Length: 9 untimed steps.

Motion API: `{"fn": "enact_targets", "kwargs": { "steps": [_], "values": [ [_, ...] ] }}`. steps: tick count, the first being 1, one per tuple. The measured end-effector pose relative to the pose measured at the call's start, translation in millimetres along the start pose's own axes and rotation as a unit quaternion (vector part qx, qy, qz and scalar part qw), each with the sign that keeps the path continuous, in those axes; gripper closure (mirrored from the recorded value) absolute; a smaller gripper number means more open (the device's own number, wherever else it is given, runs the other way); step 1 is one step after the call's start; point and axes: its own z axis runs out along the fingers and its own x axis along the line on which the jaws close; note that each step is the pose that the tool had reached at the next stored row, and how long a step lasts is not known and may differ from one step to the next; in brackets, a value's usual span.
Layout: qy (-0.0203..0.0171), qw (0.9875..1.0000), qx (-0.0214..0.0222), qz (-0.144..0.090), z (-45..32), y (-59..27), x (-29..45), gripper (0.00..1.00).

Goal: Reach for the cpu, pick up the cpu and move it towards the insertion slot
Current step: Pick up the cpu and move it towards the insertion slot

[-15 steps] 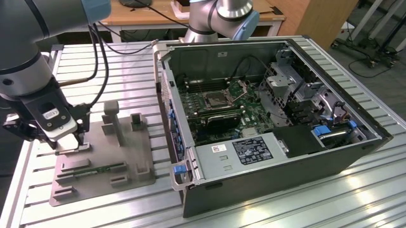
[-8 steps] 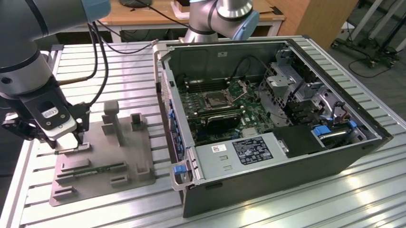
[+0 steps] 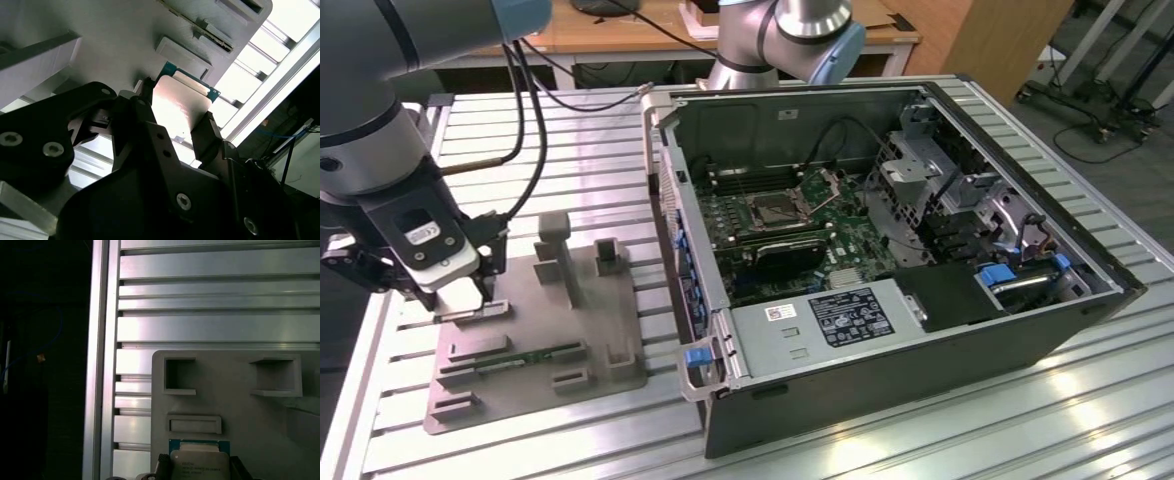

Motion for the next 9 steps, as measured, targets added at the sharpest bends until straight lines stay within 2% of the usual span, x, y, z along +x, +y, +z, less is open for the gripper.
{"fn": "enact_targets", "kwargs": {
  "steps": [9],
  "values": [
    [0.0,1.0,0.0,0.0,-4.3,0.1,-0.1,0.45]
  ]
}}
